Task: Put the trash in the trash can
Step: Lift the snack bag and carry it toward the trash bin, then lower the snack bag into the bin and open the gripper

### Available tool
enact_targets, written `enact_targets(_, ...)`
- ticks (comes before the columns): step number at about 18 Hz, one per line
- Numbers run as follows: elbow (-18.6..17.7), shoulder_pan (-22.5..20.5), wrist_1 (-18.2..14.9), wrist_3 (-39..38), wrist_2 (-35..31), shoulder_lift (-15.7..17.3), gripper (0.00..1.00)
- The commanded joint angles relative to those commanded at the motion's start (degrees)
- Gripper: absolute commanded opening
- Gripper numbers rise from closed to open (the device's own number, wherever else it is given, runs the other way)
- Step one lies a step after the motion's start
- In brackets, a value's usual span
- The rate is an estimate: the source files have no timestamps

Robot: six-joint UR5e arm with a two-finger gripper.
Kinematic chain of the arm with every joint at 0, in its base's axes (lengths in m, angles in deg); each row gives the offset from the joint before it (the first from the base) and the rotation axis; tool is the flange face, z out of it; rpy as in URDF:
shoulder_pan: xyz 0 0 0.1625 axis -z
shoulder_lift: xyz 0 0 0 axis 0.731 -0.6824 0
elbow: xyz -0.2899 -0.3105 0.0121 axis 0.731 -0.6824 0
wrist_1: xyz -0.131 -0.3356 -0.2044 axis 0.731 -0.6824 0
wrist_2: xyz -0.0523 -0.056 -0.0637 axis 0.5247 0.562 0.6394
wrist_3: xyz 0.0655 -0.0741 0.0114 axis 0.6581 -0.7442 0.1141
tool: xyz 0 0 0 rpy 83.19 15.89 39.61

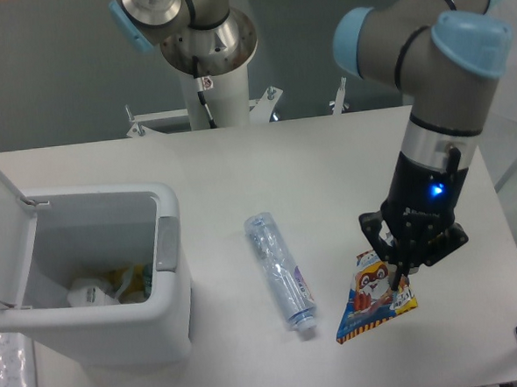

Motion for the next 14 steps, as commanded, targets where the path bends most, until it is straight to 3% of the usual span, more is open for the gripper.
enact_targets(8, -0.09, 5.18, -0.09, -5.53, 0.27, 4.66, 0.00)
enact_targets(14, -0.79, 13.53, 0.00, -8.53, 0.36, 8.88, 0.00)
